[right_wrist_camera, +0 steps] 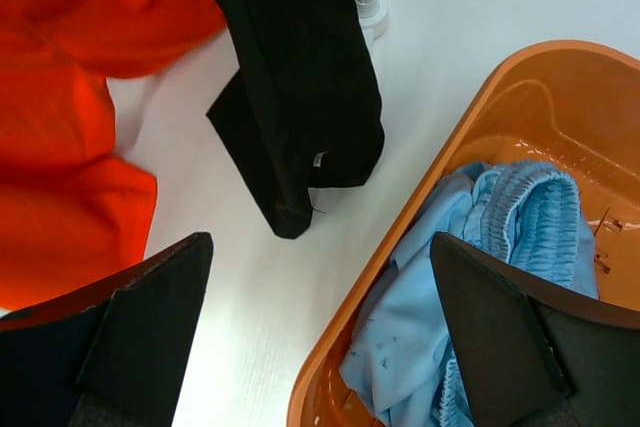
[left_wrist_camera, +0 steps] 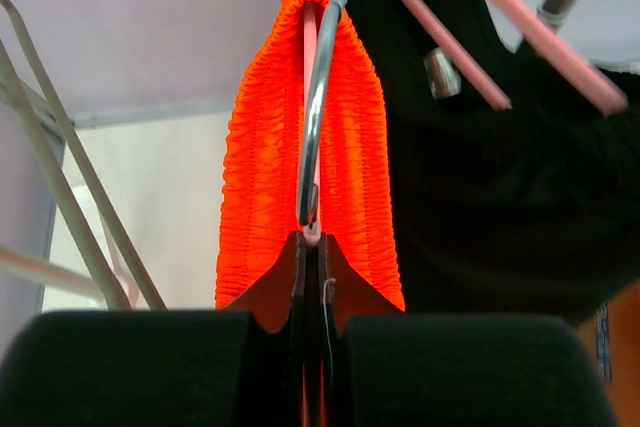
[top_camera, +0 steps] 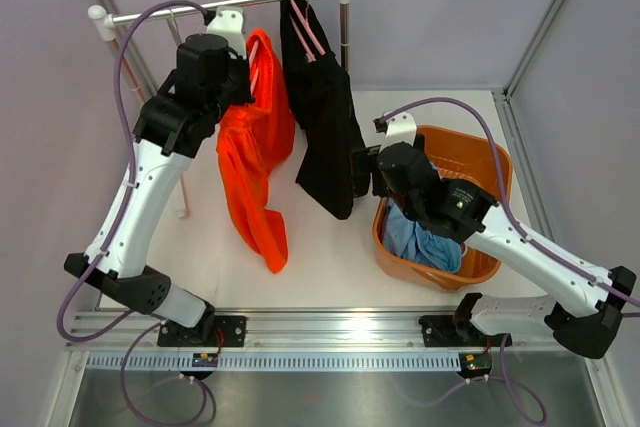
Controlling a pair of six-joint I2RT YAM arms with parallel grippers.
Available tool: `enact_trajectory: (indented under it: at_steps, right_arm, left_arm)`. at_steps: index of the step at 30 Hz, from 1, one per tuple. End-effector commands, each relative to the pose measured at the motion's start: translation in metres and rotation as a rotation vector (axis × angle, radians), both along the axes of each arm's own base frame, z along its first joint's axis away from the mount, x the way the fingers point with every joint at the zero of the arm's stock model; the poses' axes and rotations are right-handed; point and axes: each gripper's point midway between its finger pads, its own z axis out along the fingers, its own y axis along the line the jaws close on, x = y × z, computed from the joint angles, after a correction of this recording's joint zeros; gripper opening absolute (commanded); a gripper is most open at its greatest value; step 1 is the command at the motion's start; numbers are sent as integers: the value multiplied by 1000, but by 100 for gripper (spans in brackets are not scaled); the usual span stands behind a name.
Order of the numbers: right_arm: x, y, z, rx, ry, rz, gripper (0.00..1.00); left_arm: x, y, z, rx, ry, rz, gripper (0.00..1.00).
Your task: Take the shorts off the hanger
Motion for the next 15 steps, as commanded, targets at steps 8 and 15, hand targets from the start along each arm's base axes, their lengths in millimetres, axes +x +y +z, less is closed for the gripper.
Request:
enact_trajectory:
  at_steps: [8,15]
  right_arm:
    - [15,54,49,159,-35,119,99]
    - [23,104,43,187,44,234,93]
  left_arm:
    - [-68,-31,-49,-22,61,-177,0]
    - [-109,-39,-73,-64,103,-279,0]
